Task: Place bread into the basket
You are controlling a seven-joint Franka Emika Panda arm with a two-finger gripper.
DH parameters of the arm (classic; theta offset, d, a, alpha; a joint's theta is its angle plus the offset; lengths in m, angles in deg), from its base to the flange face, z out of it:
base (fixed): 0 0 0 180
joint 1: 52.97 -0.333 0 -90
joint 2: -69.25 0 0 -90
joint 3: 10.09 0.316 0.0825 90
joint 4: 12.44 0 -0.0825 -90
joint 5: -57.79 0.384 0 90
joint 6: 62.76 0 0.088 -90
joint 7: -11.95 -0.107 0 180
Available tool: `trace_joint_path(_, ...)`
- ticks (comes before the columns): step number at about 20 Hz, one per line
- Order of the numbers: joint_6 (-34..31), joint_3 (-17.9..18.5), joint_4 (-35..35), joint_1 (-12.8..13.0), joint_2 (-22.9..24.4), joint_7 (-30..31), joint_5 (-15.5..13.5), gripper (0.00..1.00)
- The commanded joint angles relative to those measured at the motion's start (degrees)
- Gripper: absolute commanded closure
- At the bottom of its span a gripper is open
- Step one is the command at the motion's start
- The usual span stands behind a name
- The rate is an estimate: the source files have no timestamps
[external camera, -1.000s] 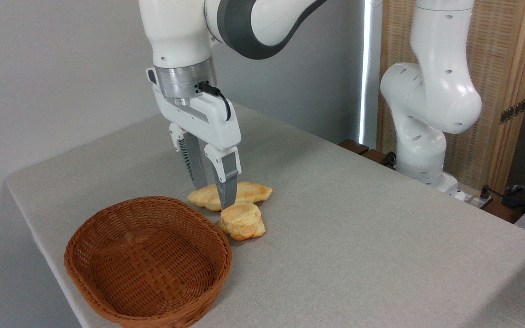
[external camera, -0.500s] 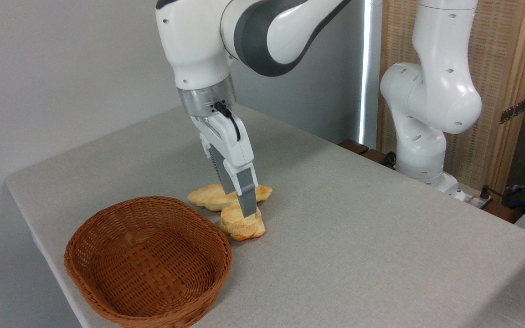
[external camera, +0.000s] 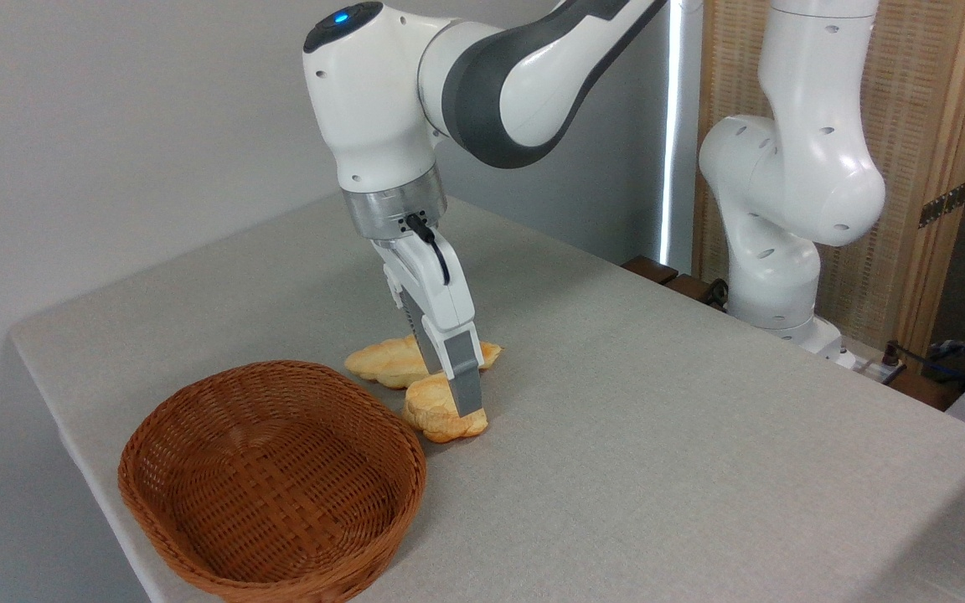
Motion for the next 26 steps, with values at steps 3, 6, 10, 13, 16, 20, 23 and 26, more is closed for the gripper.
trace_joint_path(3,3.20,0.54,-0.96,0.75,0.27,-0.30,0.21,0.00)
trace_joint_path(6,3.47,0.54,-0.97,0.84,-0.08,-0.21,0.12,0.00)
trace_joint_path(10,3.64,0.19,-0.88,1.28,-1.40,-0.21,0.12,0.00)
trace_joint_path(13,4.87,0.10,-0.96,1.45,-1.84,0.05,0.12,0.00)
trace_joint_path(16,4.96,0.10,-0.88,1.80,-2.10,0.14,0.12,0.00)
trace_joint_path(20,4.96,0.10,-0.88,2.07,-2.45,0.14,0.12,0.00)
trace_joint_path(23,4.88,0.10,-0.88,2.07,-2.54,0.23,0.12,0.00)
trace_joint_path(26,4.70,0.02,-0.88,2.07,-2.81,0.84,0.12,0.00)
